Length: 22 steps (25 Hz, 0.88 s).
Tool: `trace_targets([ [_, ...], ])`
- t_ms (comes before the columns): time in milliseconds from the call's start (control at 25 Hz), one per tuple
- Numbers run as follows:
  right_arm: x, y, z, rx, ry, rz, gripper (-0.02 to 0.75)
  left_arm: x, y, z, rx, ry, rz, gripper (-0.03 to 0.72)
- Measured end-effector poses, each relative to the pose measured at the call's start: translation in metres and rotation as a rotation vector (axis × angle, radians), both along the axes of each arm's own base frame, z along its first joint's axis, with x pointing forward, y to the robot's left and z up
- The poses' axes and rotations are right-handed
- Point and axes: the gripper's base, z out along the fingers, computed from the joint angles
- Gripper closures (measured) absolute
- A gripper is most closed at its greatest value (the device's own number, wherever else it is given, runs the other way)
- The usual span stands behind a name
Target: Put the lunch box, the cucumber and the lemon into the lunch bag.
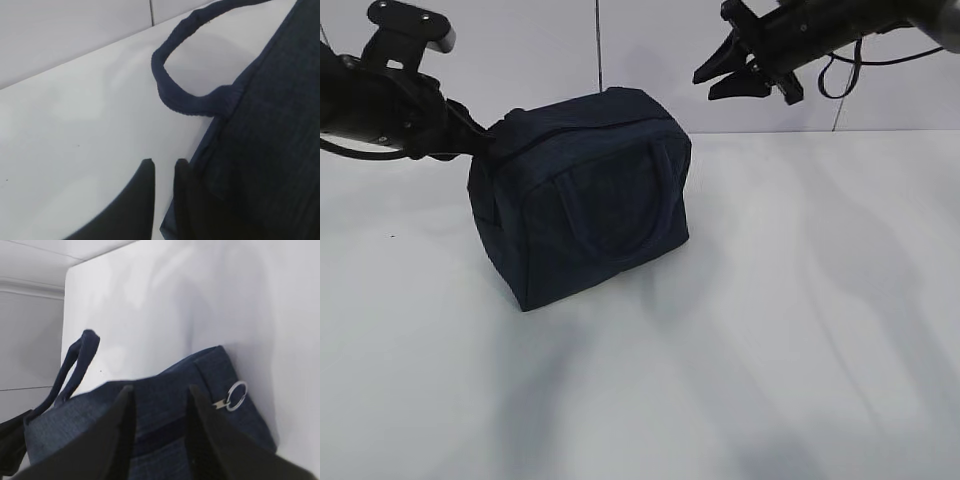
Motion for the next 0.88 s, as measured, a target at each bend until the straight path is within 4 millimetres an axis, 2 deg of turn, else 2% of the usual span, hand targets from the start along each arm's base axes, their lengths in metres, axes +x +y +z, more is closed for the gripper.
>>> trace_targets([
  [120,0.0,-0.005,0.004,-0.049,-0.096,0.057,0.479,-0.005,0.0,0.004,0.094,-0.009,-0.096,0.587],
  [240,0.0,-0.011,0.0,-0.164,-0.17,0.111,0.479,-0.012,0.002,0.012,0.201,-0.033,-0.185,0.583],
  [360,0.001,-0.021,-0.009,-0.351,-0.199,0.145,0.477,-0.017,0.004,0.025,0.266,-0.072,-0.23,0.58],
  [480,0.003,-0.039,-0.018,-0.574,-0.183,0.133,0.477,-0.021,0.007,0.041,0.389,-0.124,-0.301,0.58],
  [560,0.002,-0.047,-0.014,-0.657,-0.175,0.115,0.477,-0.026,0.011,0.054,0.48,-0.157,-0.348,0.579],
  [720,-0.008,-0.054,0.023,-0.704,-0.233,0.078,0.477,-0.036,0.016,0.072,0.536,-0.174,-0.375,0.578],
  [880,-0.027,-0.055,0.077,-0.704,-0.332,0.038,0.477,-0.045,0.018,0.082,0.536,-0.168,-0.38,0.578],
])
